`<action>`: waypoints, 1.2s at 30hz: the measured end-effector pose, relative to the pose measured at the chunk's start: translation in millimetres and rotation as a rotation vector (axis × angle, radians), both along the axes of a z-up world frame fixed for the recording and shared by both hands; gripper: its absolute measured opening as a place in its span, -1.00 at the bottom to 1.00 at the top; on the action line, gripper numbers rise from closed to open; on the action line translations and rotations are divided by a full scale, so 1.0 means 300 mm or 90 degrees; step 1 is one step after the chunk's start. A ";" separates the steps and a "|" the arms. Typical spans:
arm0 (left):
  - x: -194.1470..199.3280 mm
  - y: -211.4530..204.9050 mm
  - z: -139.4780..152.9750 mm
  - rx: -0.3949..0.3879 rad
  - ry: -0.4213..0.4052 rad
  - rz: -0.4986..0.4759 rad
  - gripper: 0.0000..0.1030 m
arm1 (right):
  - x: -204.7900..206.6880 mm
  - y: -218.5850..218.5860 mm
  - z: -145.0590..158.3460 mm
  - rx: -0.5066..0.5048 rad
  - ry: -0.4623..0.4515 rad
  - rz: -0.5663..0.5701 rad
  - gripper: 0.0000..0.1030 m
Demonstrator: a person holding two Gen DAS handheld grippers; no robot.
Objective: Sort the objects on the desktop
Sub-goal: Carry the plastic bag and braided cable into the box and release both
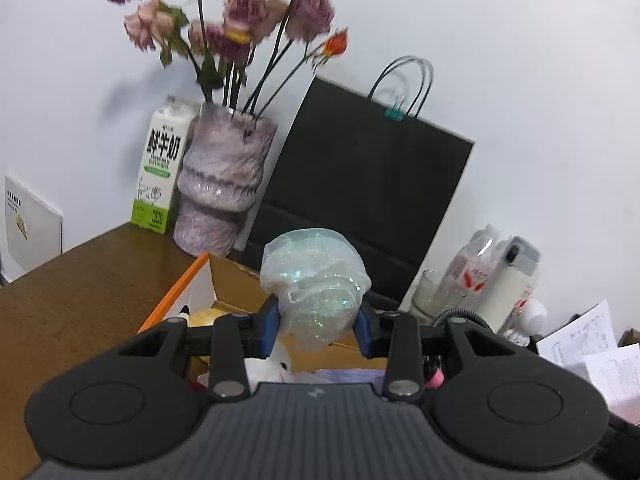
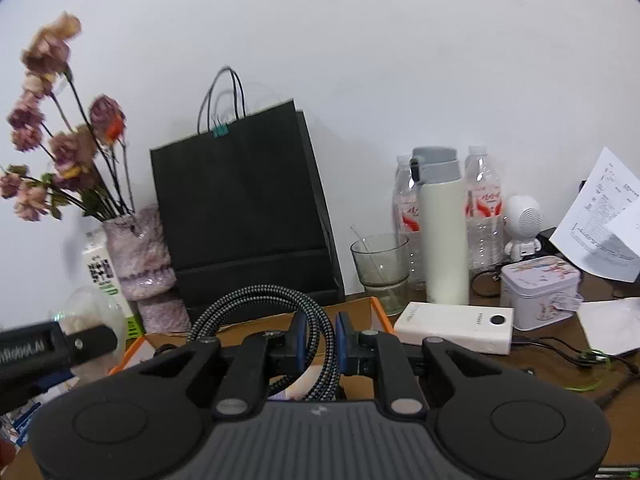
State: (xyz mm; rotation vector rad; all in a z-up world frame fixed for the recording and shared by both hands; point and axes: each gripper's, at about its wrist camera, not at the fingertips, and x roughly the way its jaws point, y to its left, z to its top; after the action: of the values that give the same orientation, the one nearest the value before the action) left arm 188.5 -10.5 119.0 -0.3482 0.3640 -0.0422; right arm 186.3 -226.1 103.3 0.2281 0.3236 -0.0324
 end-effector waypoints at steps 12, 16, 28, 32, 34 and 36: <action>0.234 0.060 -0.063 0.029 0.079 0.031 -0.26 | 0.288 0.159 -0.087 -0.047 0.086 0.028 -0.73; 0.259 0.055 -0.081 0.038 0.093 0.026 -0.26 | 0.315 0.187 -0.114 -0.067 0.097 0.029 -0.73; 0.275 0.028 -0.105 0.070 0.121 0.025 0.04 | 0.343 0.141 -0.132 -0.015 0.136 0.035 -0.63; 0.273 0.025 -0.099 0.073 0.123 0.028 0.24 | 0.337 0.120 -0.118 0.005 0.136 0.031 -0.36; 0.268 0.027 -0.092 0.071 0.123 0.036 0.58 | 0.336 0.114 -0.112 0.010 0.139 0.029 0.08; 0.261 0.031 -0.082 0.073 0.121 0.048 0.78 | 0.332 0.112 -0.104 0.010 0.138 0.026 0.35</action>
State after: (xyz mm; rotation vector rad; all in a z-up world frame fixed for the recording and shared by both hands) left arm 266.7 -1.2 94.3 -0.2519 0.5390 0.0857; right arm 285.7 -192.6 72.1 0.2336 0.5451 -0.0140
